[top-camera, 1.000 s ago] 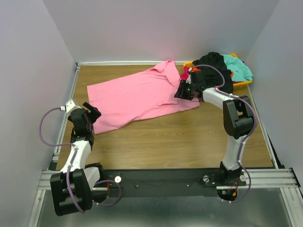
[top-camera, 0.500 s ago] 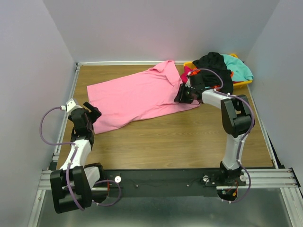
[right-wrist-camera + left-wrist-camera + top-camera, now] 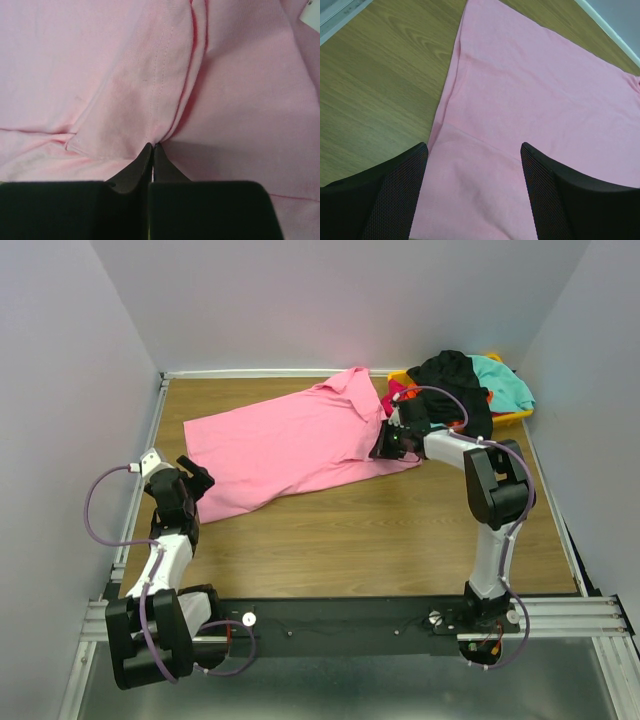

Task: Fold and stack the t-shirts
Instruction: Fold the tshirt

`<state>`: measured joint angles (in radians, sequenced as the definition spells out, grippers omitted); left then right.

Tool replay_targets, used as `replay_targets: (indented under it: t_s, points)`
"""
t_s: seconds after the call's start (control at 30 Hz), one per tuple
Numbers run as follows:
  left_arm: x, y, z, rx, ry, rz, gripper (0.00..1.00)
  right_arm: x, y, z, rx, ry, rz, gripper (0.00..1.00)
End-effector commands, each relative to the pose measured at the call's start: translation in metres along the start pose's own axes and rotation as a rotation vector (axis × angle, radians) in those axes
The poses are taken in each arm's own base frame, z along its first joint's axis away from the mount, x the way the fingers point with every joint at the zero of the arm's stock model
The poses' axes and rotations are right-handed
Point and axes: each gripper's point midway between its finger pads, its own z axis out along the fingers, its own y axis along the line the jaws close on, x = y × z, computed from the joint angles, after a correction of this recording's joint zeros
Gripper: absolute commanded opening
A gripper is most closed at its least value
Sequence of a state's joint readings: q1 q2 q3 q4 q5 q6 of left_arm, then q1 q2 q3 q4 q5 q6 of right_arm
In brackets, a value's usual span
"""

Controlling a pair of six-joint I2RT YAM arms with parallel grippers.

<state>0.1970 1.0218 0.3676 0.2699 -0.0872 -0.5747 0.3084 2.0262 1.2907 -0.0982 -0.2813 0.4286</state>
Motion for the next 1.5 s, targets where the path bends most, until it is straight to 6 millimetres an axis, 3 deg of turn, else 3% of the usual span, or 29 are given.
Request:
replay_targets:
  t_s: [0.0, 0.1, 0.33, 0.63, 0.67, 0.7, 0.73, 0.8, 0.87, 1.0, 1.13, 1.17, 1.3, 1.37, 1.47]
  points:
    - [0.000, -0.001, 0.002, 0.012, -0.004, 0.013, 0.82, -0.009, 0.014, -0.003, -0.037, -0.016, -0.016, 0.03]
    - [0.001, 0.001, 0.003, 0.007, -0.002, 0.013, 0.83, -0.021, 0.022, -0.002, -0.057, -0.035, -0.024, 0.02]
    - [0.003, 0.002, 0.003, 0.001, 0.000, 0.013, 0.83, -0.051, 0.061, 0.013, -0.157, -0.067, -0.057, 0.02]
    - [0.003, 0.004, 0.006, -0.008, 0.005, 0.015, 0.83, -0.063, 0.103, 0.053, -0.294, -0.029, -0.074, 0.08]
    - [0.004, 0.003, 0.006, -0.006, 0.008, 0.016, 0.83, -0.061, 0.108, 0.056, -0.310, -0.022, -0.078, 0.15]
    - [0.005, 0.004, 0.006, -0.008, 0.012, 0.016, 0.83, -0.063, 0.111, 0.059, -0.324, -0.021, -0.080, 0.45]
    - [0.004, 0.004, 0.006, -0.007, 0.011, 0.015, 0.83, -0.062, 0.115, 0.058, -0.340, -0.015, -0.082, 0.58]
    - [0.005, 0.004, 0.006, -0.006, 0.012, 0.014, 0.83, -0.064, 0.118, 0.054, -0.342, -0.022, -0.089, 0.77]
    - [0.004, 0.002, 0.006, 0.002, 0.011, 0.014, 0.83, -0.066, 0.119, 0.045, -0.330, -0.037, -0.099, 0.81]
    - [0.004, -0.004, 0.003, 0.025, 0.010, 0.013, 0.83, -0.065, 0.108, 0.018, -0.256, -0.077, -0.119, 0.85]
    - [0.005, -0.020, -0.003, 0.060, 0.001, 0.029, 0.83, -0.050, 0.079, -0.010, -0.109, -0.116, -0.105, 0.89]
    - [0.006, -0.024, -0.004, 0.064, 0.001, 0.032, 0.83, -0.053, 0.068, -0.017, -0.048, -0.148, -0.096, 0.90]
    - [0.014, -0.058, -0.010, 0.112, 0.010, 0.064, 0.83, -0.033, 0.008, -0.052, 0.098, -0.166, -0.012, 0.91]
    - [0.021, -0.063, -0.011, 0.117, 0.028, 0.073, 0.83, -0.031, -0.023, -0.064, 0.161, -0.180, 0.031, 0.91]
    - [0.031, -0.068, -0.012, 0.118, 0.046, 0.078, 0.83, -0.029, -0.052, -0.080, 0.215, -0.197, 0.075, 0.91]
